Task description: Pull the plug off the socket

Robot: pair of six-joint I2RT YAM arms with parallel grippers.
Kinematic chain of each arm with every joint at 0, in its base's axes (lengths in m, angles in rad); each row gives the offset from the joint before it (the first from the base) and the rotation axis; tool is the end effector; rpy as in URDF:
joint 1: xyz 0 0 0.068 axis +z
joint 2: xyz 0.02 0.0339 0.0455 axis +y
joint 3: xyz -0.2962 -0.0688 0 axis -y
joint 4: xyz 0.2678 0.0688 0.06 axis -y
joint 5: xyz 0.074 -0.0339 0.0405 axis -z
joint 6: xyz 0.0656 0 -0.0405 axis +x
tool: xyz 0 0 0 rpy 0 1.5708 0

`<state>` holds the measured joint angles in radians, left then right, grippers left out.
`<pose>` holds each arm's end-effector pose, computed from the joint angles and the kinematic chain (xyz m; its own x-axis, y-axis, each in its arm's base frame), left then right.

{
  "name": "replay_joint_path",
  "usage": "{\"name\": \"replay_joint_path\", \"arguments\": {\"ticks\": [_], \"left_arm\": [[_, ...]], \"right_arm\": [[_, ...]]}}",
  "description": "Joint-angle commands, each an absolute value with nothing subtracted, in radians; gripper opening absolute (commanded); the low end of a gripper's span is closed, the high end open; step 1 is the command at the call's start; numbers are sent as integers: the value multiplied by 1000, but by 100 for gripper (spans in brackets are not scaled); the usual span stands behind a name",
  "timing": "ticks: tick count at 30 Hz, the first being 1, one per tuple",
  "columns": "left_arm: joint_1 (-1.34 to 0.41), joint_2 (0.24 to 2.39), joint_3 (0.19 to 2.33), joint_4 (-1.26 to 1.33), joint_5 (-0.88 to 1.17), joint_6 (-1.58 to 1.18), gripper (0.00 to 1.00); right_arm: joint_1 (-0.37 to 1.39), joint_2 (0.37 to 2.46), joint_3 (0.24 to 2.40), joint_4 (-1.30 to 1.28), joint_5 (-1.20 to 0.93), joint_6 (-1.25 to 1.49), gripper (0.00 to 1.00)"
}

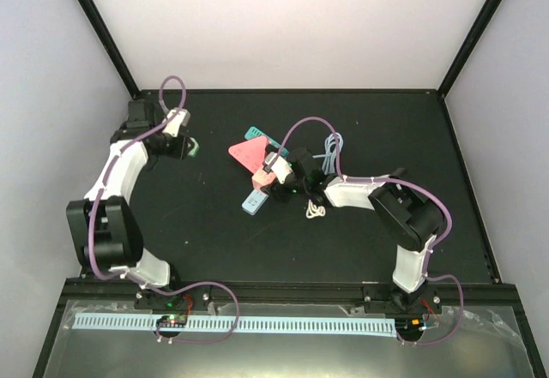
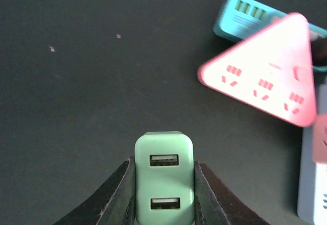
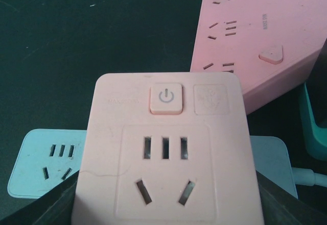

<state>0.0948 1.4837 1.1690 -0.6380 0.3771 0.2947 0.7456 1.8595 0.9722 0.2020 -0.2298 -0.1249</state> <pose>0.3464 0.0087 0.2727 -0.7402 0.2009 -0.6417 0.3547 0.9274 -0.1188 0.3034 0.3005 0.1404 -0.3629 -0.5002 -0.7862 -0.8419 0.5376 0.0466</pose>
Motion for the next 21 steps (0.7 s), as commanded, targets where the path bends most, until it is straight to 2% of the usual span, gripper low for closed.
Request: {"name": "replay_joint_path", "arguments": {"ticks": [1,10,21], "left_arm": [[174,1599,1299,-647,490,307,5],[258,1925,1559,-673,632,198,8],[274,2177,1758,-737,701,126,8]], "right_arm": [[726,1929,944,52,-114,-167,2],[726,1920,938,56,-123,-176,2],[726,1925,937,57,-135,-177,2]]}}
